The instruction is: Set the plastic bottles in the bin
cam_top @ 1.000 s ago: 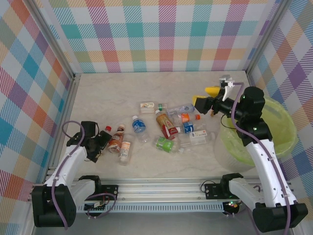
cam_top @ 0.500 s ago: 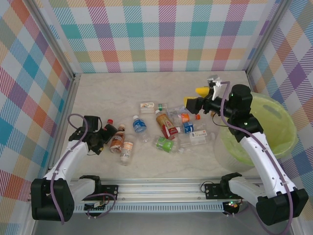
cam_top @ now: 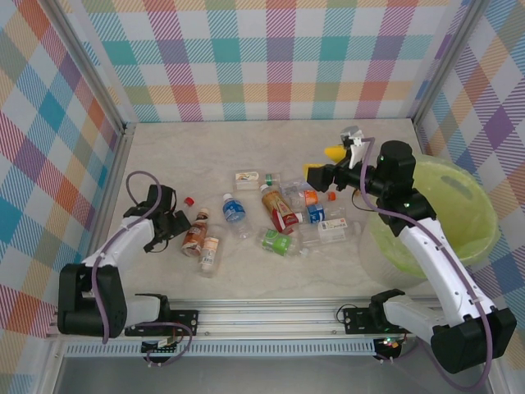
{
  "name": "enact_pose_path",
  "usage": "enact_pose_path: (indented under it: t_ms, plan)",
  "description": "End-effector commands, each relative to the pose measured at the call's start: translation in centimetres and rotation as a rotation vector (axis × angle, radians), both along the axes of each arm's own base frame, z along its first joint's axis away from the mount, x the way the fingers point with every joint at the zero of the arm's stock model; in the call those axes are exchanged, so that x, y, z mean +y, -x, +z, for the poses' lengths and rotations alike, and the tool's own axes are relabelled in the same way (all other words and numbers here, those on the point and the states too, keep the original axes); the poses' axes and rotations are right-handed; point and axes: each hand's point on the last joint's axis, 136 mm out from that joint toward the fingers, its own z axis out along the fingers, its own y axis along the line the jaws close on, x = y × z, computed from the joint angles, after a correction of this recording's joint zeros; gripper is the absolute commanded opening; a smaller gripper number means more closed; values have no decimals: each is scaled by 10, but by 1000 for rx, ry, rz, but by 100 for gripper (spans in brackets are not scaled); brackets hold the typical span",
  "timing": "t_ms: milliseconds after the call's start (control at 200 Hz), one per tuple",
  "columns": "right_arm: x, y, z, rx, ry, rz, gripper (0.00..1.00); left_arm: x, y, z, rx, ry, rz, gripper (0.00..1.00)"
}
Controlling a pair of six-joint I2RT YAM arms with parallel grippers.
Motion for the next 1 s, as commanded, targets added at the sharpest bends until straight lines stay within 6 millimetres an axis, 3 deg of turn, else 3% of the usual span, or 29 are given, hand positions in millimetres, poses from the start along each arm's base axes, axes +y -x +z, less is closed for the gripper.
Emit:
enact_pose_path:
  t_ms: [0, 205, 260, 300, 395, 480, 600, 720, 775, 880, 995]
  plan:
    - [-1, 4, 22, -82, 8, -5, 100, -6, -28, 9, -62, -21, -112, 100]
    - [-4, 4, 18, -81, 20, -30, 100, -36, -36, 8, -137, 117, -209, 100]
    - [-4, 3, 18, -81, 20, -30, 100, -35, -37, 11, -148, 120, -202, 100]
    - [-3, 2, 18, -81, 20, -29, 100, -29, -36, 15, -146, 97, -170, 100]
    - [-2, 1, 19, -82, 21, -27, 99, 6, -31, 30, -127, -19, -1, 100]
    - [-1, -1, 19, -87, 24, -25, 100, 22, -36, 43, -151, 34, 129, 100]
    - [0, -4, 15, -79, 33, -29, 100, 37, -55, 69, -236, 97, 249, 100]
    - [-1, -3, 11, -76, 41, -36, 100, 78, -75, 95, -261, -13, 326, 100]
    - [-2, -2, 8, -72, 50, -39, 100, 95, -95, 103, -281, -22, 301, 100]
    - [-4, -1, 2, -72, 64, -47, 100, 110, -133, 82, -267, 20, 235, 100]
    - [-8, 1, -1, -71, 75, -68, 100, 97, -159, 65, -244, 138, 148, 100]
